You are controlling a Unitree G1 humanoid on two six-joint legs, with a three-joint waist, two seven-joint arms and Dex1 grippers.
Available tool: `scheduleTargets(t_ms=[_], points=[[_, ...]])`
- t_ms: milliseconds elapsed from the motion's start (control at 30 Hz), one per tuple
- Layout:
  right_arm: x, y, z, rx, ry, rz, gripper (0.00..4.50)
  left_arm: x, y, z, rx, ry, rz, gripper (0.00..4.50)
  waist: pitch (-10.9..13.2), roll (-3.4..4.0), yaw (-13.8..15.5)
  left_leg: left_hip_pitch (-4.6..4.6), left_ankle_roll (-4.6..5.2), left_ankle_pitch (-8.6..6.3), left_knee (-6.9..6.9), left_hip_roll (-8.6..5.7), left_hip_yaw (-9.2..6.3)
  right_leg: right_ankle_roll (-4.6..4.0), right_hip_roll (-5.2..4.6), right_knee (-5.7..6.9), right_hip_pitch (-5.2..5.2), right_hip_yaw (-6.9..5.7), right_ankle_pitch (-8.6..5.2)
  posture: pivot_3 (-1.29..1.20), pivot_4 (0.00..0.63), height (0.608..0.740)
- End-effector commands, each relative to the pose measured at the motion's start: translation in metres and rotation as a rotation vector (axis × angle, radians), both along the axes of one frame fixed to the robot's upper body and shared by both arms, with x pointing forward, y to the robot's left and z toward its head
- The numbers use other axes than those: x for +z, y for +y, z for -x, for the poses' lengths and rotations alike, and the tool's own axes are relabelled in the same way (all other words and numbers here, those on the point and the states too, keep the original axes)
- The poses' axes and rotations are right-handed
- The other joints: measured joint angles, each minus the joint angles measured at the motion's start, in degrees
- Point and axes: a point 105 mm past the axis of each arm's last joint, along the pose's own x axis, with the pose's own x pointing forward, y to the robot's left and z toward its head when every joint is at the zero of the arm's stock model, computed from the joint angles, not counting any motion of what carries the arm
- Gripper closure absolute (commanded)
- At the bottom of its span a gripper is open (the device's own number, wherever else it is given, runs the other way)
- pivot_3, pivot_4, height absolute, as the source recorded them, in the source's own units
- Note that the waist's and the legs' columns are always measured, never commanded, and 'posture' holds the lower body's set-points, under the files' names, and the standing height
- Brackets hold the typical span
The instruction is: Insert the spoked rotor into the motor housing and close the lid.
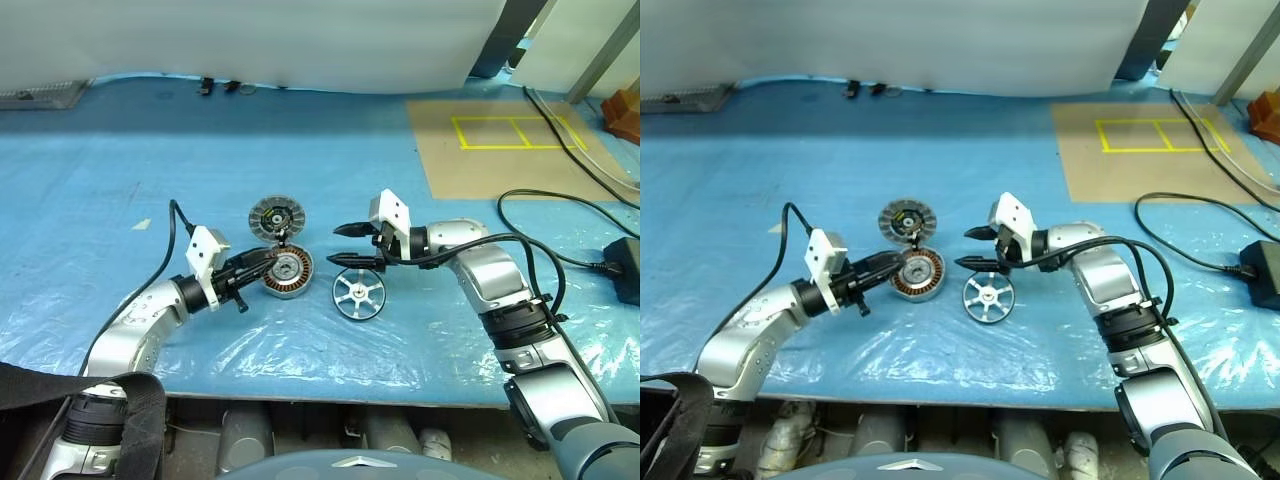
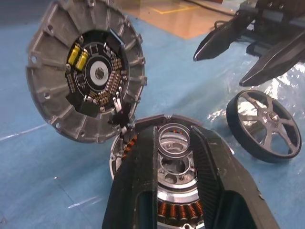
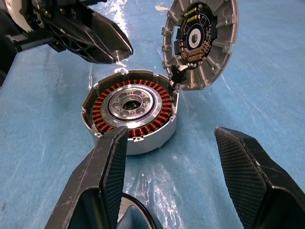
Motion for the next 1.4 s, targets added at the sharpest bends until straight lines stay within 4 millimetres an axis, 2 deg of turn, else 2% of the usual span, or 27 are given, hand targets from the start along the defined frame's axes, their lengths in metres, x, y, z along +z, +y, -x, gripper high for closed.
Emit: scheduleTargets(t_ms=[33, 267, 700, 867, 1000, 1133, 1400], points=[[0.013, 0.006, 0.005, 0.049, -0.047, -0.002, 1.56, 0.003, -0.003, -0.002, -0.010, -0.040, -0.017, 3.83, 0.0, 0.00, 0.0, 0.00, 0.00, 0.00, 0.01, 0.00, 0.00, 0.00, 0.00, 0.01, 0.00, 0.00, 0.00, 0.00, 0.150, 0.740], [0.012, 0.010, 0.008, 0.064, -0.041, -0.004, 1.56, -0.001, -0.011, -0.005, -0.060, -0.014, -0.041, 3.83, 0.0, 0.00, 0.1, 0.00, 0.00, 0.00, 0.07, 0.00, 0.00, -0.01, 0.00, 0.08, 0.01, 0.00, 0.01, 0.00, 0.150, 0.740], [0.008, 0.009, 0.013, 0.067, -0.029, 0.008, 1.56, -0.017, -0.012, -0.012, -0.081, 0.025, -0.171, 3.83, 0.0, 0.00, 0.0, 0.01, -0.01, 0.01, 0.23, -0.01, -0.01, -0.01, 0.00, 0.26, 0.01, 0.01, 0.01, 0.00, 0.150, 0.740], [0.006, 0.011, 0.015, 0.064, -0.026, 0.006, 1.56, -0.013, -0.014, -0.015, -0.066, 0.013, -0.146, 3.83, 0.0, 0.01, 0.1, 0.02, -0.01, 0.01, 0.31, 0.00, -0.02, -0.02, 0.00, 0.36, 0.01, 0.01, 0.00, 0.00, 0.150, 0.740], [0.005, 0.012, 0.016, 0.062, -0.025, 0.003, 1.56, 0.004, -0.016, -0.018, -0.051, -0.007, -0.075, 3.83, 0.0, 0.00, 0.1, -0.01, -0.01, 0.01, 0.41, 0.00, -0.03, -0.02, -0.01, 0.42, 0.01, 0.02, 0.01, 0.00, 0.150, 0.740], [0.006, 0.014, 0.014, 0.062, -0.027, 0.002, 1.56, 0.009, -0.015, -0.018, -0.056, -0.003, -0.068, 3.83, 0.0, 0.01, 0.1, 0.01, -0.01, 0.01, 0.45, -0.02, -0.03, -0.02, 0.00, 0.50, 0.01, 0.02, 0.01, 0.00, 0.150, 0.740], [0.004, 0.012, 0.014, 0.051, -0.028, 0.009, 1.56, -0.006, -0.018, -0.021, -0.068, 0.011, -0.147, 3.83, 0.0, 0.01, 0.1, -0.01, -0.01, 0.01, 0.48, -0.02, -0.04, -0.02, 0.00, 0.50, 0.01, 0.02, 0.00, 0.00, 0.150, 0.740]])
